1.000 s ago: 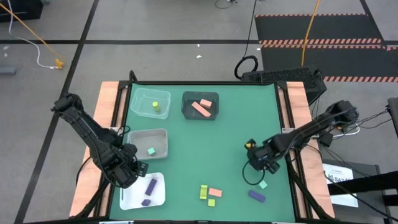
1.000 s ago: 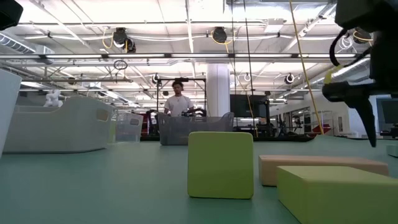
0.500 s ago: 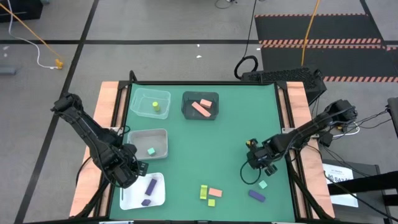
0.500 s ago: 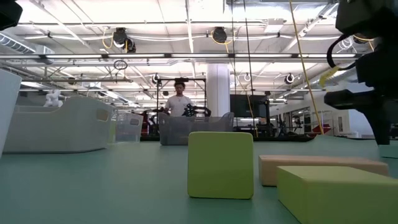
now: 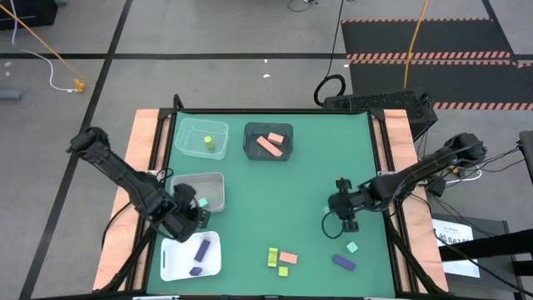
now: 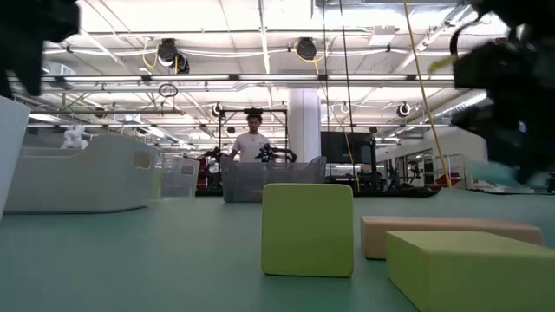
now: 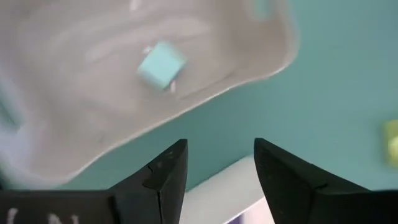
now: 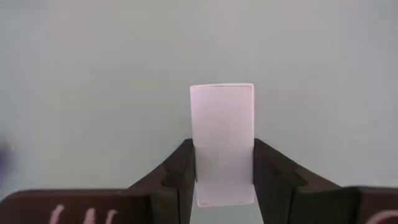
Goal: Sort & place blocks by color
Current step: Put the top blue block into the dark white bin
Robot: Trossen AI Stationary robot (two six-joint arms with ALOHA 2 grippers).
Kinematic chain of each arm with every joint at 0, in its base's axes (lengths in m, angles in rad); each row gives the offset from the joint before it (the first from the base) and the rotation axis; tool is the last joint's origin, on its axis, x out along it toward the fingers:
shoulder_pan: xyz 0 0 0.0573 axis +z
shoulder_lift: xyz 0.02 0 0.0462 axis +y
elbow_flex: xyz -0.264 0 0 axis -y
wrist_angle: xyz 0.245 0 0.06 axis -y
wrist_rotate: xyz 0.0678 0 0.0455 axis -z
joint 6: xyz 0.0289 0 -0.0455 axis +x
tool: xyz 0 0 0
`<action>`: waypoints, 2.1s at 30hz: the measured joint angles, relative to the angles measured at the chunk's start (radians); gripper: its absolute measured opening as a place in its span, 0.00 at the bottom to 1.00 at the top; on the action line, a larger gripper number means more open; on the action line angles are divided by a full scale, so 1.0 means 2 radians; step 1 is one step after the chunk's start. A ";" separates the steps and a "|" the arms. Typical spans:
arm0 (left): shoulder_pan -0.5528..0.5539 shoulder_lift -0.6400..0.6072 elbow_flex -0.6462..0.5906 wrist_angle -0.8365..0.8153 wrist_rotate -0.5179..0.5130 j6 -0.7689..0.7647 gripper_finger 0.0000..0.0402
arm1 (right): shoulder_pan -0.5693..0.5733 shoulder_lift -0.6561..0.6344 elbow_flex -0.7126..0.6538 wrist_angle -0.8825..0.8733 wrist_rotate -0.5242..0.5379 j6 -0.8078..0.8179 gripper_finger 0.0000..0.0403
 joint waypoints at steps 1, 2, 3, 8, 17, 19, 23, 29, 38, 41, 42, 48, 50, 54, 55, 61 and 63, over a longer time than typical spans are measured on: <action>0.007 0.000 0.000 0.011 -0.014 0.020 0.45 | -0.004 -0.012 0.000 0.019 0.019 0.015 0.27; 0.016 0.000 0.000 0.023 -0.028 0.040 0.44 | -0.008 -0.022 0.000 0.044 0.044 0.026 0.27; 0.024 0.000 0.000 0.037 -0.042 0.062 0.43 | -0.013 -0.031 0.000 0.071 0.069 0.036 0.27; 0.065 0.000 0.000 0.111 -0.102 0.197 0.40 | -0.043 -0.048 0.001 0.257 0.174 0.034 0.27; 0.156 0.000 0.000 0.290 -0.215 0.509 0.38 | -0.098 0.011 0.002 0.570 0.243 -0.062 0.27; 0.178 0.000 0.000 0.362 -0.228 0.603 0.38 | -0.103 0.026 0.002 0.612 0.269 -0.076 0.27; 0.208 0.000 0.000 0.525 -0.221 0.787 0.38 | -0.107 0.055 0.009 0.665 0.307 -0.110 0.27; 0.240 0.000 0.001 0.682 -0.195 0.897 0.38 | -0.107 0.115 0.071 0.661 0.307 -0.196 0.27; 0.258 0.000 0.001 0.689 -0.190 0.857 0.38 | -0.108 0.206 0.239 0.515 0.405 -0.330 0.27; 0.258 0.000 0.001 0.681 -0.175 0.859 0.39 | -0.108 0.227 0.272 0.497 0.409 -0.336 0.27; 0.258 0.000 0.001 0.674 -0.165 0.860 0.39 | -0.108 0.233 0.279 0.500 0.409 -0.344 0.27; 0.259 0.008 0.000 0.659 -0.155 0.860 0.39 | -0.107 0.256 0.303 0.504 0.408 -0.397 0.27; 0.262 0.011 0.000 0.662 -0.155 0.864 0.39 | -0.107 0.261 0.309 0.505 0.408 -0.406 0.27; 0.272 0.018 0.000 0.660 -0.142 0.879 0.38 | -0.106 0.262 0.310 0.503 0.409 -0.433 0.27; 0.274 0.018 0.000 0.662 -0.141 0.879 0.38 | -0.106 0.262 0.311 0.504 0.408 -0.438 0.27; 0.282 0.021 0.000 0.662 -0.113 0.879 0.26 | -0.102 0.262 0.310 0.499 0.386 -0.490 0.27; 0.286 0.021 0.000 0.662 -0.110 0.874 0.20 | -0.101 0.261 0.310 0.493 0.384 -0.501 0.29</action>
